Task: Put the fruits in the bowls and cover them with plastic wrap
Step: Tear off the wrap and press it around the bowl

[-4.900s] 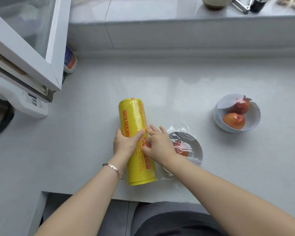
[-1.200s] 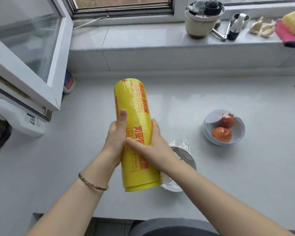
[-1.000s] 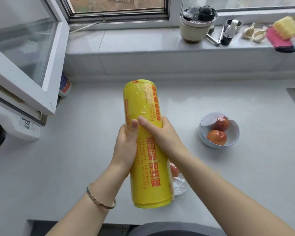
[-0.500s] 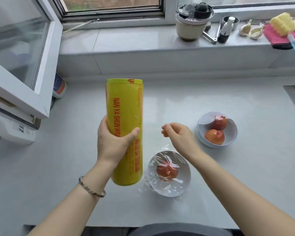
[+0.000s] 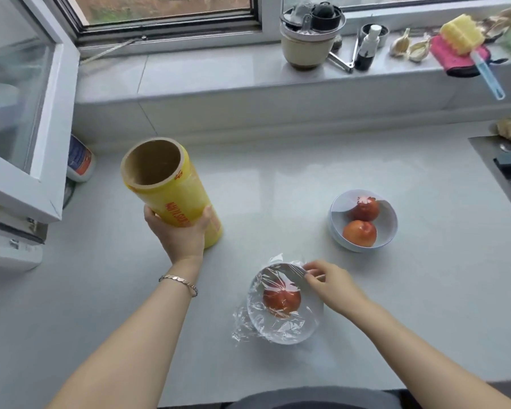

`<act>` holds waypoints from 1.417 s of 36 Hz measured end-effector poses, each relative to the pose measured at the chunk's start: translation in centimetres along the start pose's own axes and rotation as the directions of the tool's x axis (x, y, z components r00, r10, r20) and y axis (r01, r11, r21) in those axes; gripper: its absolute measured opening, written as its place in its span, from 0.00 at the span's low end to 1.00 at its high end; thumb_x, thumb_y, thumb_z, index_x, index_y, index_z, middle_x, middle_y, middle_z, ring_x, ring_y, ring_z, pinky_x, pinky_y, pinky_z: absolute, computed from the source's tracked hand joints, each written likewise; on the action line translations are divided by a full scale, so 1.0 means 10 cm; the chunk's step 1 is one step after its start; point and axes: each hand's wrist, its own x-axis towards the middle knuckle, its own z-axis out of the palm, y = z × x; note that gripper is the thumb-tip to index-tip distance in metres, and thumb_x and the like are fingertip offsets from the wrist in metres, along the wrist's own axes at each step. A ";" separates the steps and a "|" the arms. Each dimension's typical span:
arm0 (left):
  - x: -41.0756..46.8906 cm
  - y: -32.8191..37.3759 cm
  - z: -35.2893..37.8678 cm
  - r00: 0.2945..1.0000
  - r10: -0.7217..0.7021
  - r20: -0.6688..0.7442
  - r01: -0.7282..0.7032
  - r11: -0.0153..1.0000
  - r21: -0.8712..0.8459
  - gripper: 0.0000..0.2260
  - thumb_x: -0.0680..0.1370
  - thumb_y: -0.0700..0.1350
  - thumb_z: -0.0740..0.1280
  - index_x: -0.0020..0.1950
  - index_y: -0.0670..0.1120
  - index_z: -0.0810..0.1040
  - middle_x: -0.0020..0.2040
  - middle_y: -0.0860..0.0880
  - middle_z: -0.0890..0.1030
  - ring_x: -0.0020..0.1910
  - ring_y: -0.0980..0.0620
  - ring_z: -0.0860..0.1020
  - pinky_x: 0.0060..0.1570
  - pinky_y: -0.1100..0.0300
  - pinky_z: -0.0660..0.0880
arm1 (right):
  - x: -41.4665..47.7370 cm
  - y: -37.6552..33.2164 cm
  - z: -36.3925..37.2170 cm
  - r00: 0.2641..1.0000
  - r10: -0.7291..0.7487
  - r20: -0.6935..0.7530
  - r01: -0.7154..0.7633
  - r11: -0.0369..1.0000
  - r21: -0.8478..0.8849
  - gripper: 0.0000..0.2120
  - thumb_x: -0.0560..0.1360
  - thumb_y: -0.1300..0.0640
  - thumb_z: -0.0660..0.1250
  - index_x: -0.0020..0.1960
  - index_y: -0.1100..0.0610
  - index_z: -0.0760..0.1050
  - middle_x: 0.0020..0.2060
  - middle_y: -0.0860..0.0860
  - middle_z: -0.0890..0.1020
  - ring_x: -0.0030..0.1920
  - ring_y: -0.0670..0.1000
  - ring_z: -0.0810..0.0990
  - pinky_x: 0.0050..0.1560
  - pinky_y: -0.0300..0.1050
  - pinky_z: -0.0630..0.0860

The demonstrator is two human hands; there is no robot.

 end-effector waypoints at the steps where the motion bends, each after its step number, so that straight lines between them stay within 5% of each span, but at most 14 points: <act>1: 0.02 0.00 -0.01 1.000 0.000 0.028 0.000 1.000 0.012 0.47 0.61 0.45 0.80 0.71 0.45 0.55 0.67 0.48 0.66 0.64 0.50 0.68 0.60 0.63 0.64 | 0.00 0.00 0.00 1.000 -0.002 -0.003 0.002 1.000 0.001 0.10 0.76 0.58 0.62 0.55 0.54 0.77 0.46 0.50 0.81 0.46 0.50 0.80 0.50 0.41 0.74; 5: 0.02 0.00 -0.07 0.993 -0.038 0.113 0.028 0.996 0.091 0.46 0.66 0.45 0.78 0.74 0.43 0.51 0.71 0.45 0.60 0.69 0.50 0.62 0.67 0.59 0.61 | 0.01 0.02 -0.01 1.000 -0.031 -0.003 0.031 0.999 0.007 0.09 0.77 0.58 0.62 0.55 0.54 0.78 0.48 0.53 0.83 0.47 0.52 0.80 0.50 0.44 0.75; 8: -0.23 -0.03 -0.12 0.961 -0.225 0.160 0.189 0.959 0.210 0.44 0.73 0.50 0.71 0.76 0.40 0.44 0.75 0.42 0.52 0.75 0.47 0.53 0.72 0.54 0.55 | 0.00 0.05 0.00 0.998 -0.052 -0.022 0.051 0.998 -0.028 0.10 0.77 0.59 0.61 0.55 0.54 0.78 0.49 0.53 0.83 0.45 0.51 0.79 0.50 0.44 0.75; 10: -0.45 -0.13 -0.14 0.903 -0.344 0.259 0.264 0.918 0.297 0.36 0.76 0.53 0.65 0.75 0.40 0.50 0.74 0.42 0.58 0.73 0.45 0.59 0.69 0.53 0.59 | -0.01 0.07 0.01 0.998 -0.054 -0.040 0.052 0.997 -0.053 0.10 0.76 0.59 0.61 0.55 0.54 0.78 0.48 0.53 0.83 0.45 0.51 0.78 0.49 0.44 0.74; 14: -0.85 -0.34 -0.20 0.657 -0.507 0.558 0.233 0.841 0.489 0.22 0.77 0.56 0.62 0.63 0.41 0.73 0.60 0.43 0.78 0.57 0.46 0.78 0.55 0.54 0.73 | -0.09 0.16 0.07 0.996 -0.014 -0.086 0.010 0.999 -0.044 0.09 0.75 0.59 0.61 0.53 0.56 0.77 0.45 0.53 0.83 0.43 0.53 0.79 0.47 0.46 0.75; 16: -0.97 -0.38 -0.23 0.618 -0.493 0.612 0.181 0.847 0.500 0.17 0.75 0.56 0.65 0.55 0.43 0.78 0.52 0.46 0.81 0.48 0.49 0.80 0.48 0.56 0.74 | -0.16 0.23 0.08 0.995 0.035 -0.091 -0.036 0.999 -0.003 0.07 0.73 0.61 0.62 0.50 0.57 0.76 0.41 0.54 0.82 0.39 0.53 0.79 0.43 0.47 0.76; 19: -1.03 -0.38 -0.23 0.675 -0.416 0.609 0.113 0.874 0.472 0.06 0.73 0.47 0.69 0.43 0.45 0.79 0.38 0.50 0.80 0.41 0.50 0.78 0.48 0.53 0.76 | -0.28 0.32 0.07 0.987 0.155 0.027 -0.156 0.987 0.040 0.06 0.69 0.62 0.64 0.46 0.57 0.72 0.36 0.54 0.81 0.35 0.52 0.78 0.40 0.46 0.77; 23: -0.99 -0.29 -0.19 0.720 -0.380 0.581 0.162 0.906 0.392 0.09 0.73 0.40 0.68 0.34 0.46 0.75 0.32 0.49 0.77 0.37 0.50 0.79 0.44 0.55 0.74 | -0.42 0.30 -0.03 0.950 0.250 0.186 -0.231 0.966 -0.114 0.05 0.69 0.59 0.63 0.45 0.54 0.71 0.36 0.50 0.81 0.37 0.50 0.79 0.41 0.43 0.75; 25: -0.96 -0.21 -0.16 0.728 -0.338 0.597 0.164 0.931 0.327 0.08 0.74 0.39 0.68 0.35 0.45 0.74 0.33 0.48 0.77 0.33 0.56 0.78 0.43 0.58 0.73 | -0.42 0.24 -0.09 0.985 0.157 0.070 -0.136 0.961 -0.242 0.05 0.71 0.55 0.63 0.47 0.51 0.73 0.39 0.47 0.79 0.42 0.50 0.78 0.43 0.42 0.73; 28: -0.96 -0.12 -0.14 0.706 -0.295 0.643 0.201 0.955 0.218 0.08 0.75 0.37 0.67 0.36 0.44 0.75 0.33 0.49 0.80 0.32 0.57 0.78 0.42 0.60 0.73 | -0.35 0.09 -0.12 0.997 -0.055 -0.047 0.048 0.988 -0.144 0.11 0.72 0.51 0.66 0.54 0.51 0.75 0.44 0.47 0.78 0.47 0.48 0.77 0.49 0.42 0.72; 33: -1.00 -0.05 -0.18 0.684 -0.242 0.688 0.281 0.958 0.057 0.09 0.78 0.37 0.62 0.38 0.42 0.74 0.31 0.49 0.79 0.28 0.57 0.77 0.38 0.63 0.77 | -0.08 -0.09 -0.01 0.931 -0.347 0.117 0.364 0.909 -0.201 0.18 0.73 0.51 0.68 0.62 0.52 0.73 0.58 0.49 0.76 0.61 0.48 0.72 0.62 0.39 0.64; 37: -1.01 -0.06 -0.22 0.700 -0.223 0.679 0.264 0.964 0.045 0.09 0.79 0.37 0.62 0.39 0.43 0.74 0.33 0.47 0.79 0.28 0.57 0.77 0.35 0.63 0.75 | 0.08 -0.10 0.06 0.924 -0.366 0.107 0.380 0.907 -0.183 0.09 0.73 0.54 0.67 0.52 0.54 0.77 0.50 0.51 0.80 0.52 0.50 0.77 0.57 0.46 0.72; 41: -1.02 -0.09 -0.25 0.720 -0.205 0.664 0.236 0.971 0.044 0.08 0.79 0.37 0.62 0.39 0.43 0.74 0.33 0.48 0.78 0.29 0.58 0.77 0.31 0.66 0.73 | 0.14 -0.09 0.02 0.935 -0.340 0.098 0.348 0.933 -0.092 0.02 0.73 0.55 0.68 0.43 0.53 0.78 0.40 0.47 0.80 0.45 0.48 0.78 0.51 0.43 0.74; 51: -1.16 -0.17 -0.21 0.792 -0.141 0.595 0.125 0.990 0.069 0.08 0.81 0.42 0.59 0.41 0.50 0.69 0.28 0.49 0.70 0.26 0.56 0.67 0.29 0.67 0.67 | 0.14 -0.07 -0.11 0.949 -0.316 -0.023 0.312 0.920 0.239 0.05 0.73 0.64 0.67 0.40 0.57 0.77 0.30 0.48 0.80 0.29 0.38 0.77 0.37 0.28 0.72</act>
